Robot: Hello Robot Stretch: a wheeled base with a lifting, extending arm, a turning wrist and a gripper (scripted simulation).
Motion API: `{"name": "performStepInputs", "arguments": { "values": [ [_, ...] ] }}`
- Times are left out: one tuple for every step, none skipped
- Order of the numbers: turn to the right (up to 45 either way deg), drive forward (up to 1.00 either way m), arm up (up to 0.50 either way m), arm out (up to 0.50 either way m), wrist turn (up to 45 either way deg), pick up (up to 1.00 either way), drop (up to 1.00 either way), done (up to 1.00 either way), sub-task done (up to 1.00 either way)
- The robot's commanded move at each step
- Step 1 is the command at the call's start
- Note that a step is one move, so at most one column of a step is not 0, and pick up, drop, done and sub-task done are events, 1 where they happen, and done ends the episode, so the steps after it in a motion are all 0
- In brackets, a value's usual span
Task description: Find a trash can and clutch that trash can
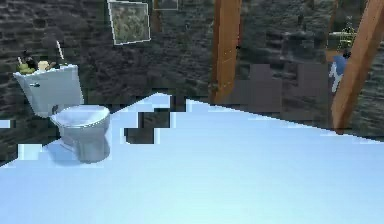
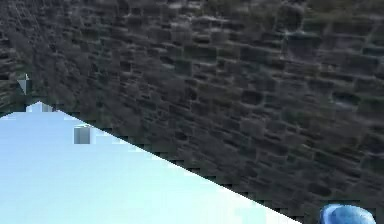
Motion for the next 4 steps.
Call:
{"name": "performStepInputs", "arguments": {
  "values": [
    [45.0, 0.0, 0.0, 0.0, 0.0, 0.0, 0.0, 0.0, 0.0],
    [45.0, 0.0, 0.0, 0.0, 0.0, 0.0, 0.0, 0.0, 0.0],
    [0.0, 0.05, 0.0, 0.0, 0.0, 0.0, 0.0, 0.0, 0.0],
    [30.0, 0.0, 0.0, 0.0, 0.0, 0.0, 0.0, 0.0, 0.0]
  ]
}}
